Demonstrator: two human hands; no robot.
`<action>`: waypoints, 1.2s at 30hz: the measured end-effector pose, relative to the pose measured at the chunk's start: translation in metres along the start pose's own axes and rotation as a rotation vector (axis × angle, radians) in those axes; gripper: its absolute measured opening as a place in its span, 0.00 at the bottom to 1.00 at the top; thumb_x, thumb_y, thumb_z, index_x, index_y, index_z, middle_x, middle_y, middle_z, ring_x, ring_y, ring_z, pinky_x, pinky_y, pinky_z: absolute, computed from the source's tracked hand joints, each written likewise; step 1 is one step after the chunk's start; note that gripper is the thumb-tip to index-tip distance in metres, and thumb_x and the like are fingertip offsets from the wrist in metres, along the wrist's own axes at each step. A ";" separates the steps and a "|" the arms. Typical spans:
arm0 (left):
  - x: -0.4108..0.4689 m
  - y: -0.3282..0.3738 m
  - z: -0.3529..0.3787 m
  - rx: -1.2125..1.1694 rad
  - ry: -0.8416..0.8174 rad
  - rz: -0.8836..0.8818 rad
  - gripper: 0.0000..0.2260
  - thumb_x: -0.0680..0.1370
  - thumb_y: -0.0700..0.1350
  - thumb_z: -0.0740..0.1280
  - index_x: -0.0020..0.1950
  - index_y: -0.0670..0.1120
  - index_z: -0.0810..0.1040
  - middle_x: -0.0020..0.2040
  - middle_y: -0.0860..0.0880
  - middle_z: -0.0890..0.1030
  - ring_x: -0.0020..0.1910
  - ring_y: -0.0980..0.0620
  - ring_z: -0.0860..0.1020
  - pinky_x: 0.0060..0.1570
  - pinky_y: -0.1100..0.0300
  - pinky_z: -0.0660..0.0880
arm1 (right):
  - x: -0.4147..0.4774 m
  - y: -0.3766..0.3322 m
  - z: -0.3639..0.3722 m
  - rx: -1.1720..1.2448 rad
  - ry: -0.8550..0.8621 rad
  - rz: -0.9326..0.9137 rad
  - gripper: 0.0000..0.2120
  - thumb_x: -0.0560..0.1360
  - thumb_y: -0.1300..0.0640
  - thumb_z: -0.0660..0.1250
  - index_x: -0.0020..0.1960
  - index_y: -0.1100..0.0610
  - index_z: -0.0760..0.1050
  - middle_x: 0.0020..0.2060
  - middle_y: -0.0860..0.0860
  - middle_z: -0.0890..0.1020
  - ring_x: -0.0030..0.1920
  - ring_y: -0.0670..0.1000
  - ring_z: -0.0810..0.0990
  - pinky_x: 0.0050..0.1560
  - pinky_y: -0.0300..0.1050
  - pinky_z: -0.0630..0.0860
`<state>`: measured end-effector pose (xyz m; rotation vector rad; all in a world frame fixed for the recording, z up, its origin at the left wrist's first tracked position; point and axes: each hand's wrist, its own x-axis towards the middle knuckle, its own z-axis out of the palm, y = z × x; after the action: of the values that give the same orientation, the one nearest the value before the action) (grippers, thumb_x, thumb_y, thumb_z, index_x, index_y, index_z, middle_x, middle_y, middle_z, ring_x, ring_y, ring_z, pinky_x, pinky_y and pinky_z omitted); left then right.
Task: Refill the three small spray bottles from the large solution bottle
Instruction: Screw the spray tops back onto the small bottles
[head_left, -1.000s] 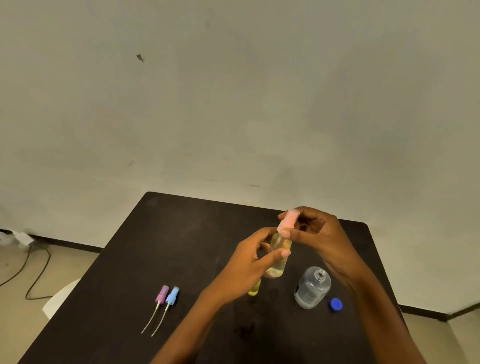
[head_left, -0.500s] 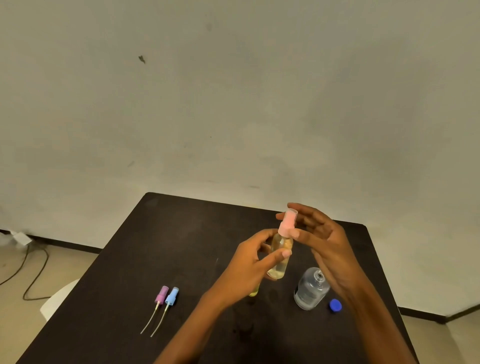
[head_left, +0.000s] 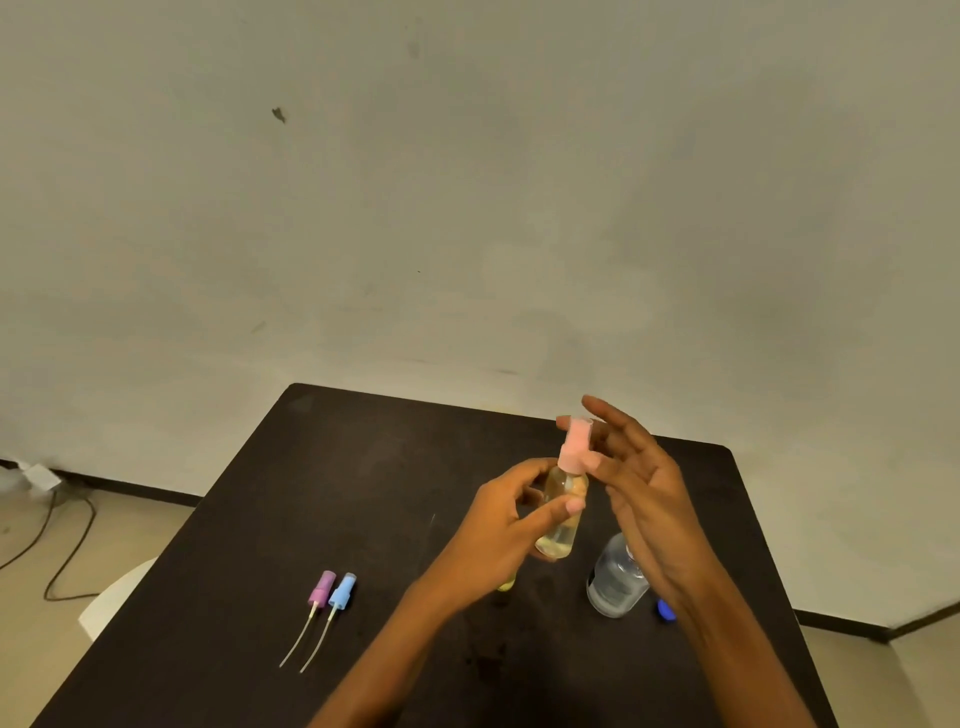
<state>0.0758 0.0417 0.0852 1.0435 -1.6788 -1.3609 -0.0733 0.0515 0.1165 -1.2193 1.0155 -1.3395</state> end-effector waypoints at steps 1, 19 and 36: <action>0.000 0.000 0.000 -0.004 0.004 0.001 0.22 0.68 0.62 0.65 0.60 0.56 0.73 0.52 0.53 0.80 0.53 0.50 0.79 0.53 0.48 0.79 | 0.000 0.000 -0.002 0.031 -0.024 0.006 0.32 0.62 0.45 0.75 0.63 0.53 0.72 0.55 0.54 0.81 0.57 0.52 0.79 0.51 0.40 0.77; 0.000 -0.002 -0.001 -0.023 -0.018 -0.001 0.16 0.74 0.53 0.66 0.61 0.52 0.73 0.52 0.53 0.79 0.53 0.51 0.79 0.49 0.57 0.79 | -0.005 0.006 0.000 0.081 -0.008 0.018 0.35 0.62 0.46 0.75 0.65 0.53 0.70 0.54 0.54 0.82 0.58 0.52 0.79 0.55 0.44 0.77; 0.000 -0.002 0.002 -0.029 -0.036 0.000 0.13 0.75 0.52 0.67 0.59 0.53 0.74 0.53 0.50 0.80 0.53 0.50 0.79 0.53 0.50 0.79 | -0.008 0.006 -0.002 0.103 -0.027 0.035 0.34 0.62 0.46 0.75 0.65 0.53 0.71 0.53 0.56 0.82 0.58 0.54 0.79 0.55 0.46 0.77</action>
<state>0.0745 0.0426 0.0828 1.0082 -1.6804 -1.4068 -0.0747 0.0585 0.1096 -1.1351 0.9338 -1.3288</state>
